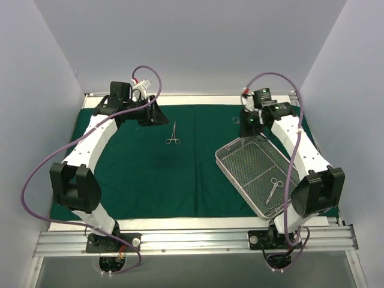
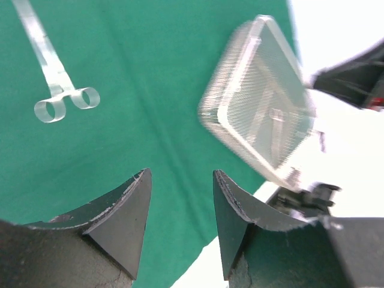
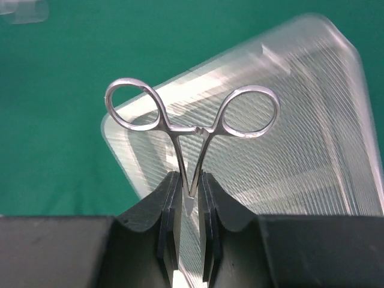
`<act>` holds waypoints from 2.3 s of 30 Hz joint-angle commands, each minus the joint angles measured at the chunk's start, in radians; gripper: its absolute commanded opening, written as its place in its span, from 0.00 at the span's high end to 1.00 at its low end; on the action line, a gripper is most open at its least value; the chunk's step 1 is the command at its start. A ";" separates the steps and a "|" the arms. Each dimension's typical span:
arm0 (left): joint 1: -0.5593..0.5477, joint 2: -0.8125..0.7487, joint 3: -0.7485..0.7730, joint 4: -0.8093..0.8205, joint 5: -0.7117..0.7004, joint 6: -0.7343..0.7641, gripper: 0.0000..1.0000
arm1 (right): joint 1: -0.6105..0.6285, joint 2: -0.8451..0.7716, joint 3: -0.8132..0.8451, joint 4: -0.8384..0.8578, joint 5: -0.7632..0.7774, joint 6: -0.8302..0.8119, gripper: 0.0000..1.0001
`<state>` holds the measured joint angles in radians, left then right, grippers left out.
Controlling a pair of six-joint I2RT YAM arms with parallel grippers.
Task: Open and lay out the surgical kit
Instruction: Place the medical item in the surgical kit.
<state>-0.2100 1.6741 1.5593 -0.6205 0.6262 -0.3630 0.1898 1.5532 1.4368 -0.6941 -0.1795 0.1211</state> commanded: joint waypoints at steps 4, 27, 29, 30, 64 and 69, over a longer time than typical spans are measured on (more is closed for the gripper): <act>0.014 -0.022 -0.073 0.192 0.263 -0.149 0.46 | 0.276 0.114 0.223 -0.016 -0.259 -0.271 1.00; -0.072 -0.217 -0.415 0.119 0.397 -0.304 0.48 | 0.775 -0.108 0.016 -0.398 0.087 -0.679 1.00; -0.095 -0.224 -0.421 0.116 0.400 -0.309 0.48 | 0.806 -0.122 0.008 -0.426 0.084 -0.687 1.00; -0.113 -0.221 -0.426 0.117 0.409 -0.307 0.48 | 0.813 -0.133 0.004 -0.435 0.083 -0.690 1.00; -0.493 -0.103 -0.343 0.039 0.503 -0.228 0.55 | 0.982 -0.137 0.010 -0.481 0.066 -0.669 1.00; -0.493 -0.082 -0.337 0.041 0.510 -0.229 0.63 | 0.981 -0.143 0.004 -0.482 0.064 -0.672 1.00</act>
<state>-0.7006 1.5806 1.1763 -0.6170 1.1042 -0.5976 1.1660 1.4437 1.4227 -1.1187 -0.1196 -0.5407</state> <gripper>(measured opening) 0.377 0.147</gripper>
